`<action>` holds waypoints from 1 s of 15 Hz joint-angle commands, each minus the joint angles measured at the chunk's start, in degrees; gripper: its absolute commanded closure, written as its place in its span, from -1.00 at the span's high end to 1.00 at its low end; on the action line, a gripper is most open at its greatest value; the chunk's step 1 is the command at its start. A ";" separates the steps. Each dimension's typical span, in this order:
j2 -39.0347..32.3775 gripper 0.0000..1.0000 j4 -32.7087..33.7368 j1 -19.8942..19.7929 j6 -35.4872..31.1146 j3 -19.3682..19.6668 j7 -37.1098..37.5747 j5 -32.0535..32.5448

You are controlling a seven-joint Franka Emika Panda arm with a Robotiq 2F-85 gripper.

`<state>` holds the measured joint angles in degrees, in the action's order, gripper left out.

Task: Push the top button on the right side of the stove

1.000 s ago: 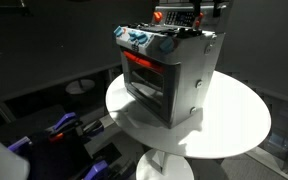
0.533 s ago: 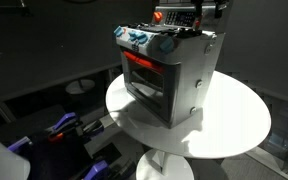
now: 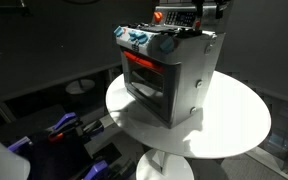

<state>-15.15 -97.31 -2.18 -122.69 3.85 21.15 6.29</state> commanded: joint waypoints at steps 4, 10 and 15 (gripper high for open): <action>5.53 1.00 -2.61 -0.22 7.03 -0.13 -5.08 -2.97; 14.45 1.00 -8.37 -0.88 16.82 0.09 -9.97 -4.68; 21.85 1.00 -14.94 -1.51 20.56 0.36 -14.43 -4.30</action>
<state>1.67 -107.61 -3.11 -103.52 3.91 10.16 2.92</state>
